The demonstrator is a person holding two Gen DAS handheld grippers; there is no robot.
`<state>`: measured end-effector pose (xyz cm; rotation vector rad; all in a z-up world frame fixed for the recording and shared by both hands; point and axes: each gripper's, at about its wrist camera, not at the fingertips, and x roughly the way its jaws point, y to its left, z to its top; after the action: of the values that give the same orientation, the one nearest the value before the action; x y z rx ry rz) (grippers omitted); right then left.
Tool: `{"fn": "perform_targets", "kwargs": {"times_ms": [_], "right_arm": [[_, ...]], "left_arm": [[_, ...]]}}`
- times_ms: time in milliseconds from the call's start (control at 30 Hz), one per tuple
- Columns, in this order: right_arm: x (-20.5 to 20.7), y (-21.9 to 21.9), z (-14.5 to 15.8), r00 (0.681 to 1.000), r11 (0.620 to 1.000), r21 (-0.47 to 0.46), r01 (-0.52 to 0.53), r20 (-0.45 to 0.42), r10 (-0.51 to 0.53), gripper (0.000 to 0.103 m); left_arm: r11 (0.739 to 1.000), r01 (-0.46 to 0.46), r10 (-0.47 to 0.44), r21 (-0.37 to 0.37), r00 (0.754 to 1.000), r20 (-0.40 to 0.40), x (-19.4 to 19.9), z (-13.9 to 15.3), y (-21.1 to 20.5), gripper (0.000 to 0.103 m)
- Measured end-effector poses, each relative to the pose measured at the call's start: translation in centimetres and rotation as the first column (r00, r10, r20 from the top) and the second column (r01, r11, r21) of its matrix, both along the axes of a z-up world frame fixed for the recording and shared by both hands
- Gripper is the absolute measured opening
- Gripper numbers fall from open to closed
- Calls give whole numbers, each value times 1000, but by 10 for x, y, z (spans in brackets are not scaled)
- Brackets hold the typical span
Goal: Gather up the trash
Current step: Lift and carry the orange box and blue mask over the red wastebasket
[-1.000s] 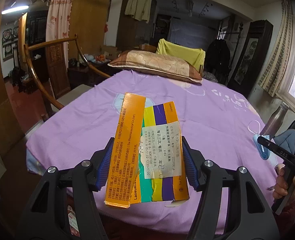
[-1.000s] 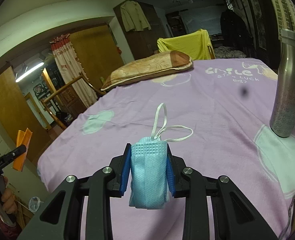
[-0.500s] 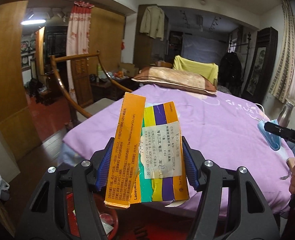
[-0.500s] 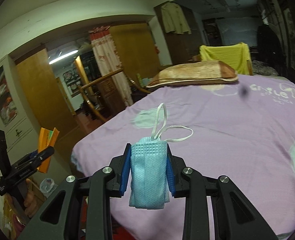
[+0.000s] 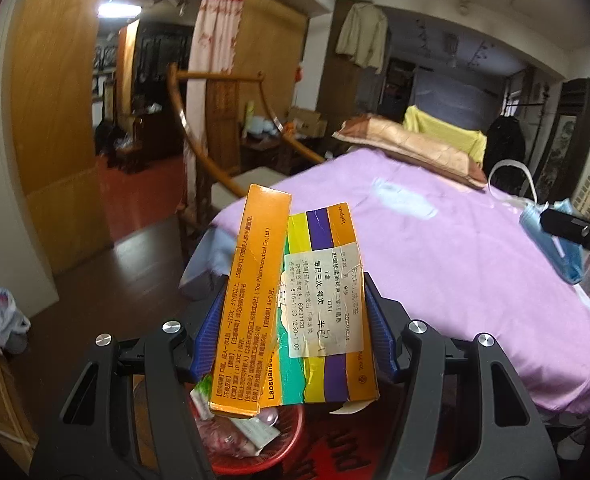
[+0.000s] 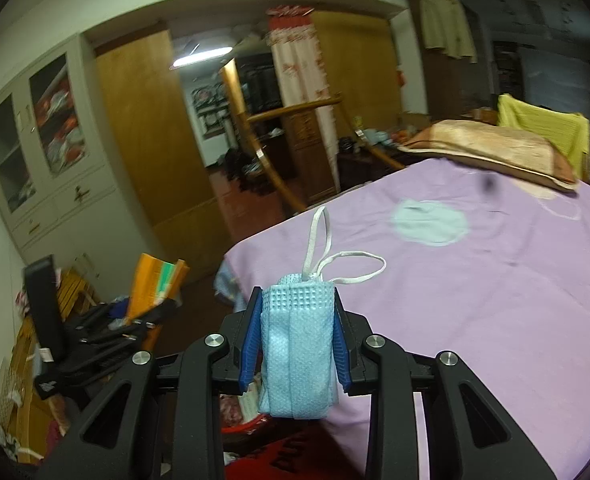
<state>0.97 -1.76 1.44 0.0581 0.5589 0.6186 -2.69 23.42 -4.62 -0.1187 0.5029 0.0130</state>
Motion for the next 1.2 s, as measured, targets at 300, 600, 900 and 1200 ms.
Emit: {"fn": "perform_targets", "kwargs": {"times_ms": [300, 600, 900, 1200], "right_arm": [[19, 71, -34, 989, 990, -82, -113, -102, 104, 31], [25, 142, -85, 948, 950, -159, -267, -222, 229, 32], [34, 214, -134, 893, 905, -203, -374, -341, 293, 52], [17, 214, -135, 910, 910, -240, -337, -332, 249, 57]], "left_arm": [[999, -37, 27, -32, 962, -272, 40, -100, 44, 92], [979, -201, 198, 21, 932, -304, 13, -114, 101, 96], [951, -258, 304, 171, 879, -368, -21, -126, 135, 96], [939, -214, 306, 270, 879, -365, -47, -126, 114, 96]]}}
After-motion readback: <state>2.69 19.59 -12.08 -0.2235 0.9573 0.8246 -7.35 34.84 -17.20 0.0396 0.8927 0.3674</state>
